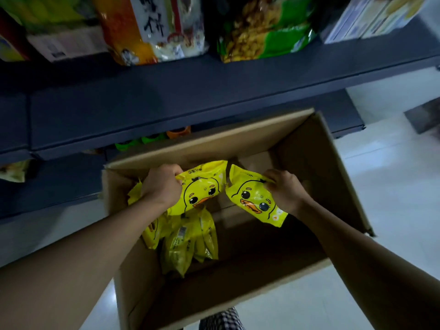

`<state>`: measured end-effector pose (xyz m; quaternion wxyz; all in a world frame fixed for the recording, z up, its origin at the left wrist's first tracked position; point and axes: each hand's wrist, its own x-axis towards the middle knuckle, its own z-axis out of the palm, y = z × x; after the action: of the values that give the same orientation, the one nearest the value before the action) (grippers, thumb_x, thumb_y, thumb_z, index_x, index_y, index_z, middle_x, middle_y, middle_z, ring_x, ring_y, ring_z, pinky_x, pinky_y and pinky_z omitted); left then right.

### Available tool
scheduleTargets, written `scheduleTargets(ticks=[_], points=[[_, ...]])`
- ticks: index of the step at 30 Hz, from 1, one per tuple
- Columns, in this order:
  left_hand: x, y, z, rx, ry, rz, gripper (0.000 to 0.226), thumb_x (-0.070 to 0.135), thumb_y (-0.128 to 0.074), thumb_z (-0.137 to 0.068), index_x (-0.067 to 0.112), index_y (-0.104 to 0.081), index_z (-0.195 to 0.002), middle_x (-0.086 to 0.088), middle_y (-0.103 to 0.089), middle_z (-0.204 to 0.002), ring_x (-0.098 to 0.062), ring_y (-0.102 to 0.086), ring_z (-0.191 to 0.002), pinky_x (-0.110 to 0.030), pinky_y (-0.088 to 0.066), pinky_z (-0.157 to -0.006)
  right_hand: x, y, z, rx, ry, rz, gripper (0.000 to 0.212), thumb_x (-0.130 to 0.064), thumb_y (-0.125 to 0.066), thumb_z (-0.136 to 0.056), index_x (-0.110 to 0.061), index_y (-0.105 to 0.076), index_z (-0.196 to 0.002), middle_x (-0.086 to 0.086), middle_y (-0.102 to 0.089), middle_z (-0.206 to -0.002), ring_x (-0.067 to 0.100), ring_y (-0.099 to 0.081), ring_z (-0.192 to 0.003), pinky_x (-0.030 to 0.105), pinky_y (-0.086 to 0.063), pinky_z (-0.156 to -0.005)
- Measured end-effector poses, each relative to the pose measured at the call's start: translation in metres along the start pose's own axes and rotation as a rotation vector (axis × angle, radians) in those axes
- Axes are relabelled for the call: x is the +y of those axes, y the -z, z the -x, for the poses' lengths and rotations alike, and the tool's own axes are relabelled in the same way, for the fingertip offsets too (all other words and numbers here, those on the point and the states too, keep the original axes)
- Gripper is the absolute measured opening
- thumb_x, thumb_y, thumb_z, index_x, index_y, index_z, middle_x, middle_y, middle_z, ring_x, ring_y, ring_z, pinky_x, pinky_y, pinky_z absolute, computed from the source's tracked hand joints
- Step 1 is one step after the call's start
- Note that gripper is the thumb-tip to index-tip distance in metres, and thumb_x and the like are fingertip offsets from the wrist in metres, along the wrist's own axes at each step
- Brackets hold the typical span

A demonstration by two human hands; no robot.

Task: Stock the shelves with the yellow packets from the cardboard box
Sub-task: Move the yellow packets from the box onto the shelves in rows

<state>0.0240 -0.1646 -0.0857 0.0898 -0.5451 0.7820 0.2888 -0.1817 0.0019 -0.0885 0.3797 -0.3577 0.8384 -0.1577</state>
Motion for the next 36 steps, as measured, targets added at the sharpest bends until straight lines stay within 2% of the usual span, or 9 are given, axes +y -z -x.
scheduleTargets(ticks=[2, 4, 8, 13, 15, 18, 22, 27, 36], points=[[0.013, 0.025, 0.012, 0.024, -0.036, -0.005, 0.016, 0.015, -0.059, -0.09, 0.018, -0.068, -0.103, -0.009, -0.068, -0.107, -0.032, -0.06, -0.102, -0.035, -0.047, -0.079, -0.019, 0.028, 0.016, 0.04, 0.047, 0.035, 0.017, -0.005, -0.049, -0.092, -0.015, -0.063, -0.093, 0.002, -0.055, -0.081, 0.019, -0.051, -0.073, 0.016, -0.031, -0.048], [0.025, 0.054, 0.025, 0.06, -0.069, 0.002, 0.018, 0.014, -0.058, -0.09, 0.017, -0.068, -0.105, -0.009, -0.068, -0.109, -0.032, -0.061, -0.101, -0.035, -0.048, -0.08, -0.04, 0.058, 0.035, 0.072, 0.084, 0.063, 0.016, -0.005, -0.048, -0.091, -0.014, -0.061, -0.09, 0.004, -0.054, -0.081, 0.021, -0.05, -0.073, 0.025, -0.029, -0.048], [0.053, 0.119, 0.052, 0.124, -0.145, 0.008, 0.016, 0.011, -0.058, -0.089, 0.013, -0.067, -0.103, -0.011, -0.068, -0.109, -0.032, -0.06, -0.101, -0.034, -0.047, -0.079, -0.081, 0.122, 0.073, 0.118, 0.11, 0.122, 0.021, -0.006, -0.046, -0.091, -0.013, -0.064, -0.099, 0.011, -0.06, -0.093, 0.03, -0.058, -0.091, 0.023, -0.032, -0.067], [0.09, 0.209, 0.088, 0.224, -0.221, 0.003, 0.019, 0.012, -0.055, -0.091, 0.014, -0.064, -0.108, -0.009, -0.065, -0.115, -0.031, -0.058, -0.103, -0.036, -0.049, -0.082, -0.142, 0.205, 0.123, 0.221, 0.232, 0.101, 0.036, -0.005, -0.047, -0.094, -0.027, -0.042, -0.065, -0.006, -0.043, -0.063, 0.019, -0.042, -0.065, 0.018, -0.031, -0.05], [0.106, 0.246, 0.103, 0.269, -0.252, 0.022, 0.021, 0.011, -0.054, -0.092, 0.012, -0.064, -0.111, -0.011, -0.065, -0.114, -0.029, -0.059, -0.097, -0.035, -0.048, -0.08, -0.165, 0.236, 0.14, 0.256, 0.27, 0.112, 0.02, -0.009, -0.048, -0.095, -0.018, -0.054, -0.078, 0.003, -0.052, -0.074, 0.022, -0.046, -0.071, 0.03, -0.03, -0.054], [0.131, 0.3, 0.129, 0.331, -0.312, 0.007, 0.014, 0.01, -0.053, -0.092, 0.013, -0.065, -0.1, -0.006, -0.064, -0.098, -0.021, -0.054, -0.083, -0.029, -0.041, -0.069, -0.195, 0.281, 0.166, 0.33, 0.337, 0.106, 0.014, -0.012, -0.048, -0.096, -0.009, -0.06, -0.102, 0.006, -0.055, -0.09, 0.021, -0.049, -0.08, 0.028, -0.03, -0.06], [0.163, 0.369, 0.168, 0.387, -0.336, 0.019, 0.016, 0.01, -0.05, -0.093, 0.021, -0.062, -0.092, 0.004, -0.057, -0.087, -0.018, -0.056, -0.08, -0.033, -0.049, -0.07, -0.237, 0.333, 0.202, 0.413, 0.426, 0.136, 0.013, -0.013, -0.047, -0.095, -0.007, -0.059, -0.094, 0.007, -0.056, -0.079, 0.021, -0.051, -0.074, 0.026, -0.035, -0.056], [0.191, 0.436, 0.204, 0.455, -0.4, 0.08, 0.018, 0.009, -0.051, -0.093, 0.022, -0.062, -0.086, 0.003, -0.059, -0.081, -0.015, -0.055, -0.068, -0.027, -0.043, -0.057, -0.283, 0.385, 0.239, 0.502, 0.528, 0.125, 0.012, -0.012, -0.049, -0.095, -0.014, -0.055, -0.085, 0.005, -0.055, -0.073, 0.013, -0.047, -0.061, 0.02, -0.033, -0.05], [0.223, 0.517, 0.26, 0.6, -0.49, 0.06, 0.021, 0.006, -0.052, -0.091, 0.022, -0.06, -0.081, 0.003, -0.058, -0.076, -0.015, -0.056, -0.066, -0.024, -0.04, -0.052, -0.342, 0.452, 0.284, 0.639, 0.657, 0.107, 0.012, -0.014, -0.049, -0.095, -0.013, -0.061, -0.095, 0.01, -0.063, -0.084, 0.025, -0.059, -0.075, 0.031, -0.042, -0.059]])
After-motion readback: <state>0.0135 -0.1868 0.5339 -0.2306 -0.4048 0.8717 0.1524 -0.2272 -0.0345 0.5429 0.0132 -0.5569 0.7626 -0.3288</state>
